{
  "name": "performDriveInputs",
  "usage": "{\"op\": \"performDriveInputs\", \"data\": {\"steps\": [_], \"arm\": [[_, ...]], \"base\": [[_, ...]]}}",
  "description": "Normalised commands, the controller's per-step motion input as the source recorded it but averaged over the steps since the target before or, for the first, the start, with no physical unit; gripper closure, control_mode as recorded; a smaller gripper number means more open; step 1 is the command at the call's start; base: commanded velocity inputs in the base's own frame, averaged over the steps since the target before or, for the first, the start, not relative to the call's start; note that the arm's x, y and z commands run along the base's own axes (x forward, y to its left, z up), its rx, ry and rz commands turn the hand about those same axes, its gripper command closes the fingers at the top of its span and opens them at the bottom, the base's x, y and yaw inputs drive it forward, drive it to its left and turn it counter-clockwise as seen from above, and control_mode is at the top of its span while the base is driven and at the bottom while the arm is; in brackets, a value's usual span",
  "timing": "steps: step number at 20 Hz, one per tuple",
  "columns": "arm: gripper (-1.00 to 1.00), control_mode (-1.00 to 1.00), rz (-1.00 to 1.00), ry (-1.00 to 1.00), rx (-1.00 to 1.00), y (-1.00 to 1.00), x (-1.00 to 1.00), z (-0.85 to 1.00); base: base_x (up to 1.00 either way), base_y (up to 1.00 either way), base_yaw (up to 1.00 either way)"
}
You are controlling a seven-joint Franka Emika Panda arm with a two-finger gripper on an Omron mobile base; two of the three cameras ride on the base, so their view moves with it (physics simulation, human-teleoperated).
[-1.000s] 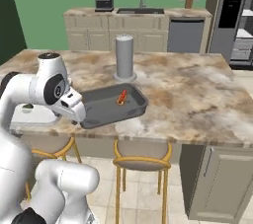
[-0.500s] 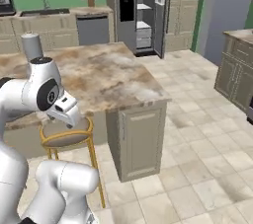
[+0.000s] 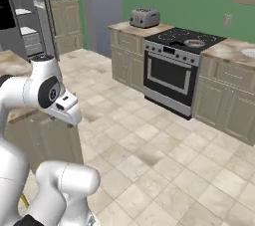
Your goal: Place the cold items (avocado and bell pepper) from the fridge in one tupperware on the dining counter. Place the warm items (kebab skewer and hot dog) in the stove area in another tupperware.
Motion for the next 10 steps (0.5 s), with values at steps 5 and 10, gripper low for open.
{"op": "performDriveInputs", "data": {"steps": [5,10], "arm": [[-1.00,1.00,0.00,0.00,0.00,0.00,0.00,0.00],[-1.00,1.00,0.00,0.00,0.00,0.00,0.00,0.00]], "base": [[0.58,-0.85,-0.49],[1.00,-0.57,-0.19]]}}
